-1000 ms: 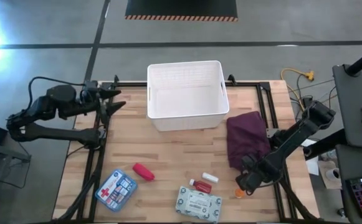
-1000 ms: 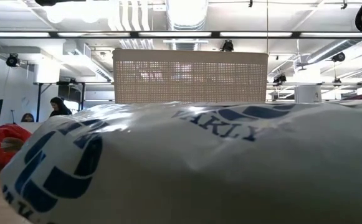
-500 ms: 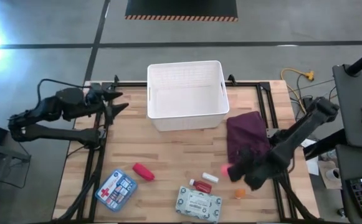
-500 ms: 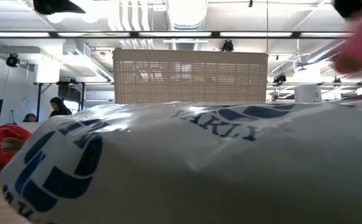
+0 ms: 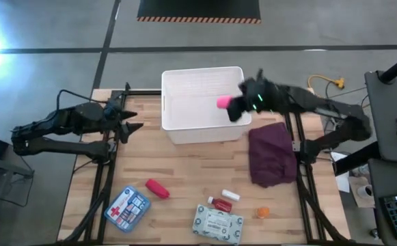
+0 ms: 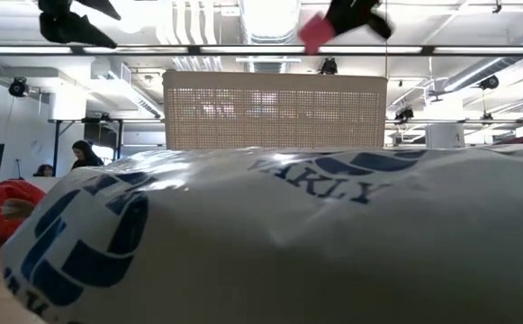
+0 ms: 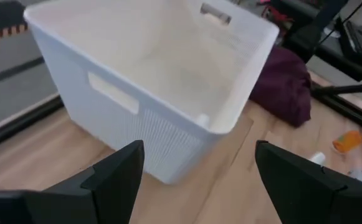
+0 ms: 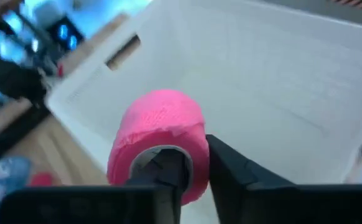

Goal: Pick & place medical supplies in basket/bin
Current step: Put the pink bandage into the white bin, then put the red bandage into the white bin

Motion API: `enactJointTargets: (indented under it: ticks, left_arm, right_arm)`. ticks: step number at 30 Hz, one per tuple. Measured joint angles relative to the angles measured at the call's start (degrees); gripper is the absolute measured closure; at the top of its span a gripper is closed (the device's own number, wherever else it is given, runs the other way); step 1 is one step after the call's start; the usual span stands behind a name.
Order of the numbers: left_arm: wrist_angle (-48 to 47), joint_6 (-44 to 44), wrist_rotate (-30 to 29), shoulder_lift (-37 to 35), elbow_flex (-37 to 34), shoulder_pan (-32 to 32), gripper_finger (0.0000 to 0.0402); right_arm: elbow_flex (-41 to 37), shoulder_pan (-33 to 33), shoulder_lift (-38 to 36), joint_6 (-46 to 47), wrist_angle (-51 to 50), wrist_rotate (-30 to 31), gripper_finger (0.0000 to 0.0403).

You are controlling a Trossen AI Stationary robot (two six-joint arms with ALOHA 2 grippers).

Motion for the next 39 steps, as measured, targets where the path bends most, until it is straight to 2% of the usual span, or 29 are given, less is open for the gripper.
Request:
enactJointTargets:
  ticks: [3, 7, 11, 15, 17, 19, 21, 23, 28, 31, 34, 39]
  left_arm:
    - [-2.4, -2.5, 1.0, -1.0, -0.2, -0.6, 0.0112]
    - [-3.1, -2.5, 7.6, -2.0, -1.1, -1.8, 0.0112]
    - [-2.7, 2.2, 18.8, -1.7, -3.2, -2.8, 0.0113]
    - [-1.6, 6.3, 31.4, 1.4, -7.5, -4.8, 0.0125]
    - [-1.8, 9.8, 34.0, 4.1, -10.0, -6.4, 0.0132]
    - [-1.3, 12.9, 34.0, 6.7, -12.1, -8.0, 0.014]
    - [0.9, 15.5, 34.0, 9.7, -13.7, -9.7, 0.0148]
    - [4.7, 18.0, 33.9, 12.7, -14.5, -11.7, 0.0155]
    - [8.7, 24.6, 33.3, 19.8, -14.6, -16.8, 0.0159]
    - [9.1, 27.4, 28.7, 24.0, -14.7, -19.9, 0.0157]
    - [11.1, 28.9, 24.8, 27.8, -14.6, -22.7, 0.015]
    - [14.9, 27.5, 24.4, 32.8, -14.2, -26.8, 0.0134]
  right_arm:
    - [2.6, -6.5, 5.3, -5.1, -0.7, -7.4, 0.0287]
    - [5.9, -9.3, 11.1, -9.5, -0.7, -10.2, 0.0194]
    - [10.2, -7.7, 14.8, -15.6, -0.7, -10.4, 0.0114]
    - [15.4, -2.6, 15.4, -23.9, -3.3, -7.4, 0.0066]
    - [17.3, 0.2, 15.5, -27.1, -6.7, -3.4, 0.0054]
    - [18.7, 3.0, 15.4, -28.9, -10.7, 2.3, 0.0046]
    - [19.7, 5.6, 14.7, -29.2, -15.4, 7.9, 0.0042]
    - [20.7, 8.1, 13.6, -27.7, -19.9, 10.9, 0.0041]
    - [21.2, 12.4, 12.1, -19.2, -28.8, 11.8, 0.0041]
    - [20.7, 14.1, 11.5, -15.9, -31.5, 12.3, 0.0041]
    - [20.5, 15.0, 11.3, -15.2, -33.1, 12.7, 0.0041]
    - [20.4, 15.3, 11.4, -14.1, -35.3, 15.4, 0.0043]
